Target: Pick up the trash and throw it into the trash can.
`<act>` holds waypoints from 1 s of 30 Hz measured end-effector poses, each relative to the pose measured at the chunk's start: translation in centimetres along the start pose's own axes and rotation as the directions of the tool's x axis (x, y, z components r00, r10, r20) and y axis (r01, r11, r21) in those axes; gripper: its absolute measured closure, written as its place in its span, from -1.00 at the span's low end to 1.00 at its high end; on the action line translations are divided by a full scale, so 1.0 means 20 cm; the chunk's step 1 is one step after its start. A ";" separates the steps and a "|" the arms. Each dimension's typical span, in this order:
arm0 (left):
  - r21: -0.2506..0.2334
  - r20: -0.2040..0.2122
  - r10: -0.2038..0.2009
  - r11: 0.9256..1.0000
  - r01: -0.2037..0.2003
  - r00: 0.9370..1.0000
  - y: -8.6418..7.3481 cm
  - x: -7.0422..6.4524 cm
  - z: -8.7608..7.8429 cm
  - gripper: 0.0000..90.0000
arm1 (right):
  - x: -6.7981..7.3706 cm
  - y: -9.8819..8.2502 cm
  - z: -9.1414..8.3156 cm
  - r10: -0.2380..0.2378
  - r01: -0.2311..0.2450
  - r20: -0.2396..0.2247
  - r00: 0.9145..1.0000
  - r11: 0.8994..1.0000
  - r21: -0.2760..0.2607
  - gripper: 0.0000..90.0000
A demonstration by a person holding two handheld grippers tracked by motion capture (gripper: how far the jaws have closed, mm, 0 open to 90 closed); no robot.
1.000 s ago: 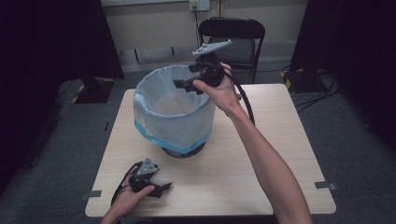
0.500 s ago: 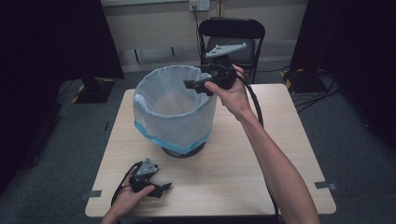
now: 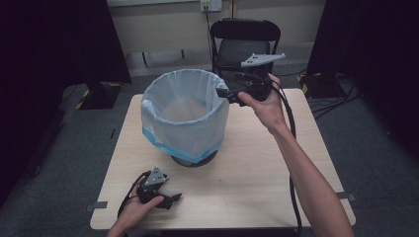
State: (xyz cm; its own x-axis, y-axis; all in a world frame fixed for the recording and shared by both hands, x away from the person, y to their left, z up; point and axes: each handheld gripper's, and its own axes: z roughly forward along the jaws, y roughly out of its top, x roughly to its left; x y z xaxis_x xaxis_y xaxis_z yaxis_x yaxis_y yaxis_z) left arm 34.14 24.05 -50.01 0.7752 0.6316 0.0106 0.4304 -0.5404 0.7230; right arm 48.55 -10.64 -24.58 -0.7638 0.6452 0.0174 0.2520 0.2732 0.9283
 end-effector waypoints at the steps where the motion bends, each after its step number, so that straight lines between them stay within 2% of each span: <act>1: 0.000 0.000 0.000 1.000 0.000 1.000 0.00 0.00 0.00 -0.83 | -0.02 -0.02 -0.03 0.011 -0.011 0.009 1.000 1.000 -0.001 -0.69; 11: 0.000 0.000 0.000 1.000 0.000 1.000 0.00 0.00 0.00 -0.83 | -0.10 -0.11 -0.19 0.036 -0.036 0.064 0.997 0.999 0.002 -0.69; 18: 0.000 -0.001 -0.010 1.000 0.010 1.000 0.00 0.00 0.00 -0.85 | -0.16 -0.21 -0.31 0.075 -0.076 0.114 0.991 0.997 0.005 -0.69; 19: 0.000 -0.001 -0.010 1.000 0.010 1.000 0.00 0.00 0.00 -0.85 | -0.17 -0.25 -0.35 0.079 -0.081 0.129 0.988 0.997 0.012 -0.69; 21: 0.000 -0.001 -0.010 1.000 0.010 1.000 0.00 0.00 0.00 -0.85 | -0.17 -0.26 -0.36 0.079 -0.081 0.131 0.988 0.997 0.013 -0.69; 23: 0.003 0.000 -0.012 1.000 0.012 1.000 0.00 0.00 0.01 -0.86 | -0.18 -0.32 -0.40 0.084 -0.086 0.151 0.985 0.996 0.008 -0.68; 24: 0.003 0.000 -0.012 1.000 0.012 1.000 0.00 0.00 0.01 -0.88 | -0.18 -0.32 -0.40 0.084 -0.086 0.151 0.985 0.996 0.008 -0.68; 26: 0.002 -0.006 -0.019 1.000 0.019 1.000 0.00 0.00 0.01 -0.90 | -0.17 -0.39 -0.43 0.090 -0.094 0.157 0.984 0.995 0.016 -0.68; 30: 0.002 -0.006 -0.019 1.000 0.019 1.000 0.00 0.00 0.01 -0.90 | -0.17 -0.46 -0.45 0.103 -0.108 0.160 0.982 0.994 0.025 -0.68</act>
State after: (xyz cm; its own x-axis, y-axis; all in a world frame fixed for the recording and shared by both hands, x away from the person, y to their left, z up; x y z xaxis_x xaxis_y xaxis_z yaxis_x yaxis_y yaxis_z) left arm 34.22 23.90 -50.10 0.7640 0.6452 0.0015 0.4459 -0.5297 0.7215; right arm 43.46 -21.78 -29.82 -0.6285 0.7760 0.0532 0.3483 0.2196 0.9113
